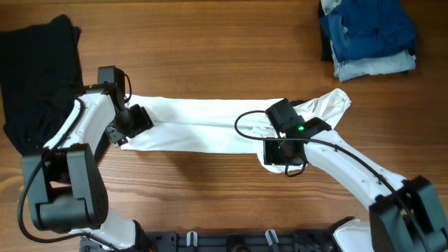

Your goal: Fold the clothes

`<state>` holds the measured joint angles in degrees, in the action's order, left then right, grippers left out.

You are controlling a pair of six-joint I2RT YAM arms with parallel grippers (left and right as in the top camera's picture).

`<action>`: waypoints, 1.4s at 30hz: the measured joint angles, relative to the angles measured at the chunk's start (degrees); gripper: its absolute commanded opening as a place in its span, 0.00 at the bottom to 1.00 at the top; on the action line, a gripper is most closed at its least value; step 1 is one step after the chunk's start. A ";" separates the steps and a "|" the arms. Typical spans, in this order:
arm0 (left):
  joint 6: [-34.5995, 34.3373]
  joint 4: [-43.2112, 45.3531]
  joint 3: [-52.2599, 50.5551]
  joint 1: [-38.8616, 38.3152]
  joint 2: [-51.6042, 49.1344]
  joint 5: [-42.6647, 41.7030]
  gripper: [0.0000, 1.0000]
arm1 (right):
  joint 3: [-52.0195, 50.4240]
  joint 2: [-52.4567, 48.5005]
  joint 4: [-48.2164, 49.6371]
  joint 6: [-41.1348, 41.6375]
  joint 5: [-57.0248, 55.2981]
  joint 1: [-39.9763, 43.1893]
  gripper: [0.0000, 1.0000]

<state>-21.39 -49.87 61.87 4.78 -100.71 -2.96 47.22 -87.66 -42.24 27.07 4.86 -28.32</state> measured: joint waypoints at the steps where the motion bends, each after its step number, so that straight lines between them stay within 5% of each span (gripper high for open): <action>1: 0.00 0.00 0.00 0.00 0.00 0.02 0.72 | -0.02 -1.05 0.26 -1.27 0.02 0.00 0.31; 3: 0.00 0.00 0.00 0.00 0.00 0.02 0.72 | -0.26 -2.14 0.15 -3.41 0.02 0.00 0.04; 9: 0.00 0.00 0.00 0.00 0.00 0.00 0.72 | 0.92 -2.03 -4.17 -4.96 -0.07 0.00 0.04; 17: 0.00 0.44 0.00 0.00 0.00 0.00 0.72 | 18.08 2.38 -13.11 -7.10 -5.84 2.99 0.04; 27: 0.00 1.11 0.00 0.00 0.00 0.02 0.72 | 19.61 2.58 -9.07 -14.84 -7.45 19.54 0.04; 29: 0.00 1.11 0.00 0.00 0.00 0.02 0.72 | 19.63 1.70 -9.35 -16.48 -7.30 20.98 0.15; 31: 0.00 1.14 0.00 0.00 0.00 0.02 0.72 | 19.63 0.17 -10.10 -17.68 -7.21 21.09 0.61; 32: 0.00 1.11 0.00 0.00 0.00 0.02 0.72 | 19.63 -0.50 -10.38 -18.12 -7.02 21.09 0.66; 38: 0.00 1.09 0.00 0.00 0.00 0.02 0.72 | 20.79 -0.94 -16.28 -14.91 -6.01 21.31 0.77; 42: 0.02 1.36 0.00 0.00 0.00 0.04 0.72 | 22.53 1.77 -23.82 -5.14 -5.29 25.09 0.65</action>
<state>-21.37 -48.51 61.87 4.78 -100.71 -2.92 69.76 -85.89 -66.06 21.93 -0.43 -3.22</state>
